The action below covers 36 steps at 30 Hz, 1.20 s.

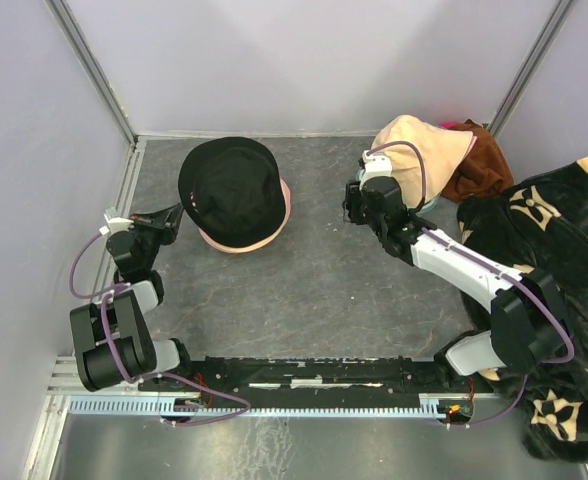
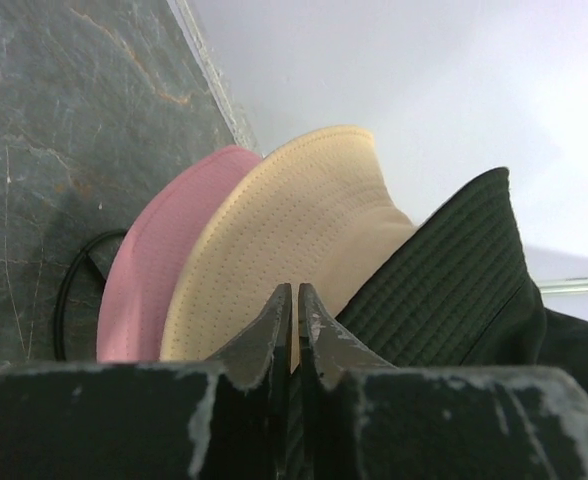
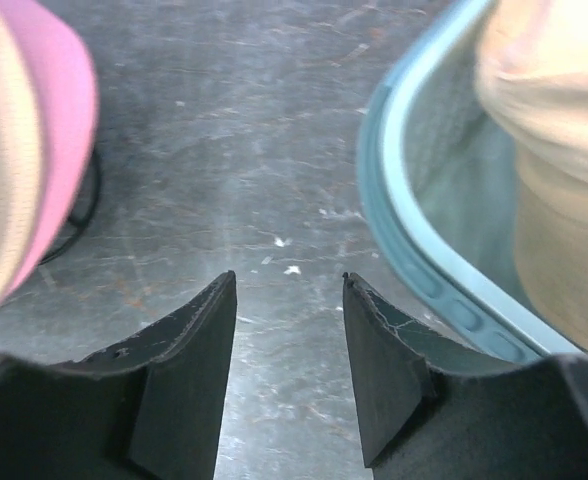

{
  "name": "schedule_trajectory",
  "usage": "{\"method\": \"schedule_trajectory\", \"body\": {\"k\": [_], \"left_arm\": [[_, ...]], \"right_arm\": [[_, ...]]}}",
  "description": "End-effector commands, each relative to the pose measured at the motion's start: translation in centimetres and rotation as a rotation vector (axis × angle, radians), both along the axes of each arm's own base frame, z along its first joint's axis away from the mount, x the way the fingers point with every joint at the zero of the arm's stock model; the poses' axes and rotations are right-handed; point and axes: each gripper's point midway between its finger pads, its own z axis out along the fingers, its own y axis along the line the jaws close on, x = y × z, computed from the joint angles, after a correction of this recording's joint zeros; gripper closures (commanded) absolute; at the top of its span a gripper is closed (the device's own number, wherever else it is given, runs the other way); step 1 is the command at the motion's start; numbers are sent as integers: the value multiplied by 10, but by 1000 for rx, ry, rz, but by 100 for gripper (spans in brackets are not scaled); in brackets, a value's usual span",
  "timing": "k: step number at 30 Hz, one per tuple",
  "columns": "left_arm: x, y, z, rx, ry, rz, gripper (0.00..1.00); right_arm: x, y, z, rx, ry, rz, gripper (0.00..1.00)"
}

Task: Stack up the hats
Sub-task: Move the bin to the center of the board.

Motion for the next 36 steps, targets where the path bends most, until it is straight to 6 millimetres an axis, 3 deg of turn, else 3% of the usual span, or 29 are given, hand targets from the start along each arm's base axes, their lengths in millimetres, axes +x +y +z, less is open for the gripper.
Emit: {"method": "schedule_trajectory", "body": {"k": [1, 5, 10, 15, 22, 36], "left_arm": [[-3, 7, 23, -13, -61, 35, 84], [-6, 8, 33, -21, -85, 33, 69], [-17, 15, 46, -17, -121, 47, 52], [-20, 15, 63, 31, -172, 29, 42], [-16, 1, 81, 55, -266, -96, 36], [-2, -5, 69, 43, -278, -202, 33]], "right_arm": [[2, 49, 58, 222, -117, 183, 44], [-3, 77, 78, 346, -140, 299, 42], [3, 95, 97, 412, -179, 370, 39], [16, 108, 122, 510, -219, 447, 37], [44, 115, 145, 694, -215, 590, 37], [74, 148, 133, 879, -134, 765, 36]]}}
